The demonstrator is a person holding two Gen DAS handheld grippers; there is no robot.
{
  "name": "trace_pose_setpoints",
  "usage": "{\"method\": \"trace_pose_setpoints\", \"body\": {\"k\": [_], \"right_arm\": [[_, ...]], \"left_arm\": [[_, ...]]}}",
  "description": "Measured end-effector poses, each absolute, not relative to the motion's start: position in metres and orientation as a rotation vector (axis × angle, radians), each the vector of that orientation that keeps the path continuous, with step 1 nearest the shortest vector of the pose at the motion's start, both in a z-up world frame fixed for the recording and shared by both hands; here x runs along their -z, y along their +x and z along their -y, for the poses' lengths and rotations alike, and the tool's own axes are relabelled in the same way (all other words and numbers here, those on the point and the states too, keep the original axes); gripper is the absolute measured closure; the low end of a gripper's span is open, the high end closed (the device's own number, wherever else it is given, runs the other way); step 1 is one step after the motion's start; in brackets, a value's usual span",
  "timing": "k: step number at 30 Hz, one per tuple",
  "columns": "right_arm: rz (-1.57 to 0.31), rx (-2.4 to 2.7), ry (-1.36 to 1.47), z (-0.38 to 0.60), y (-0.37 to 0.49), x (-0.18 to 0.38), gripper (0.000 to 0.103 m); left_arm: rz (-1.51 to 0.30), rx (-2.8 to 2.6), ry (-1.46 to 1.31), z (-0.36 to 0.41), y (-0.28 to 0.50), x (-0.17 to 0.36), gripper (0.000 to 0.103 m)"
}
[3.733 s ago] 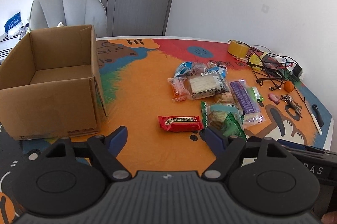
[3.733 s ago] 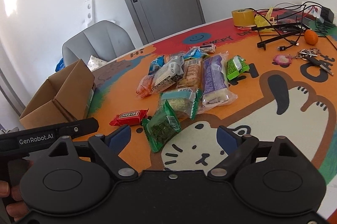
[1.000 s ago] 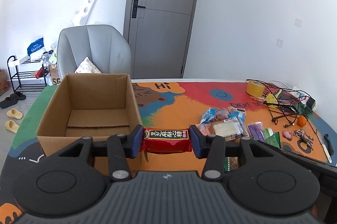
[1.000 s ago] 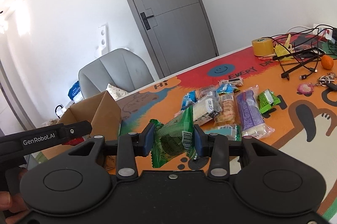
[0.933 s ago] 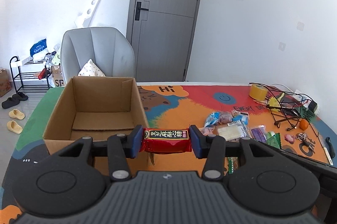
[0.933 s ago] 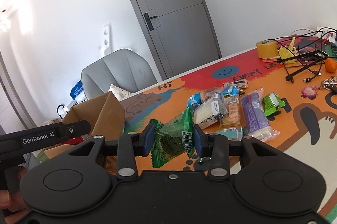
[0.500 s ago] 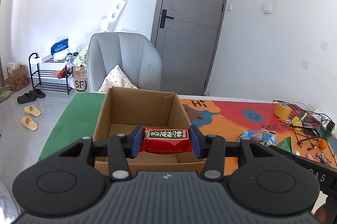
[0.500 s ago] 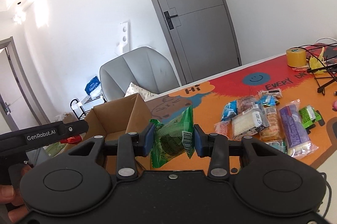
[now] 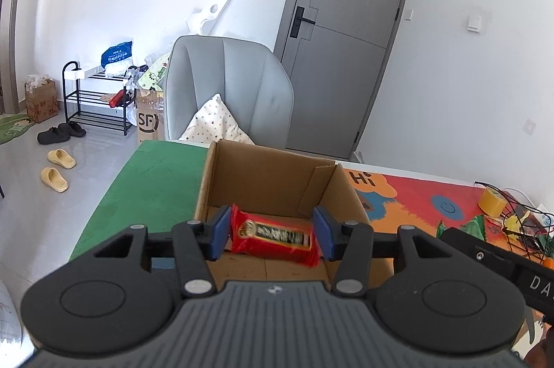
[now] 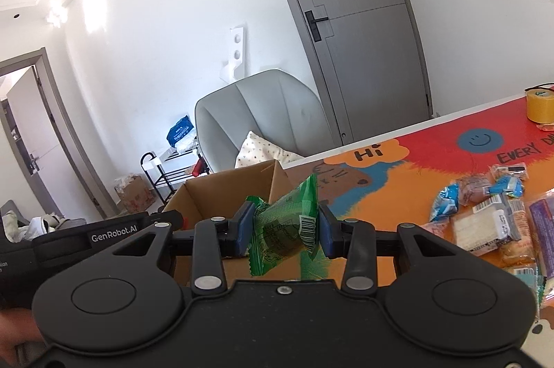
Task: Organize snacks
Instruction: 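Drop the red bar into the box with the left tool while the right drops the green packet, then grasp the teal-labelled cake pack with the left tool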
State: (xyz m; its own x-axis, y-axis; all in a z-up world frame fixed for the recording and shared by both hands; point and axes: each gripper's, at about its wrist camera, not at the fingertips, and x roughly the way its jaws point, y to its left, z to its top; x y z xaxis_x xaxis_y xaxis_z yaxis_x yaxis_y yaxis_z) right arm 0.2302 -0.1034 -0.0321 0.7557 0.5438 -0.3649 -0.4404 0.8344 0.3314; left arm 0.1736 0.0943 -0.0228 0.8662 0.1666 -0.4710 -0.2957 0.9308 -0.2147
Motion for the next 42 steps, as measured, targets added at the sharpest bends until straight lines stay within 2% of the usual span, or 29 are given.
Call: {"method": "trace_pose_setpoints", "body": {"k": [3, 16, 17, 18, 20, 23, 26, 27, 31, 42], "right_arm": [[-0.468, -0.561, 0.229, 0.093, 0.233, 0.029, 0.064], [-0.492, -0.645, 0.215, 0.053, 0.246, 0.022, 0.062], [-0.492, -0.659, 0.216, 0.051, 0.246, 0.021, 0.059], [-0.491, -0.673, 0.222, 0.049, 0.245, 0.020, 0.046], [-0.489, -0.685, 0.242, 0.049, 0.244, 0.020, 0.028], [-0.491, -0.647, 0.238, 0.052, 0.240, 0.021, 0.024], [-0.507, -0.586, 0.238, 0.061, 0.237, 0.024, 0.007], [-0.505, -0.558, 0.230, 0.064, 0.234, 0.024, 0.005], [-0.493, -0.488, 0.194, 0.080, 0.226, 0.025, 0.000], [-0.525, -0.372, 0.219, 0.136, 0.214, 0.038, 0.000]], "left_arm": [[-0.446, -0.256, -0.317, -0.102, 0.171, 0.020, 0.043], [-0.423, -0.393, -0.374, -0.136, 0.140, 0.016, 0.026], [-0.425, -0.409, -0.376, -0.138, 0.138, 0.016, 0.025], [-0.426, -0.421, -0.378, -0.139, 0.136, 0.017, 0.023], [-0.431, -0.446, -0.380, -0.142, 0.134, 0.018, 0.017], [-0.449, -0.465, -0.378, -0.142, 0.132, 0.021, 0.014], [-0.467, -0.464, -0.381, -0.138, 0.132, 0.024, 0.013], [-0.470, -0.460, -0.383, -0.136, 0.132, 0.025, 0.013], [-0.476, -0.440, -0.393, -0.130, 0.132, 0.024, 0.013], [-0.516, -0.310, -0.350, -0.083, 0.134, 0.021, 0.013]]}}
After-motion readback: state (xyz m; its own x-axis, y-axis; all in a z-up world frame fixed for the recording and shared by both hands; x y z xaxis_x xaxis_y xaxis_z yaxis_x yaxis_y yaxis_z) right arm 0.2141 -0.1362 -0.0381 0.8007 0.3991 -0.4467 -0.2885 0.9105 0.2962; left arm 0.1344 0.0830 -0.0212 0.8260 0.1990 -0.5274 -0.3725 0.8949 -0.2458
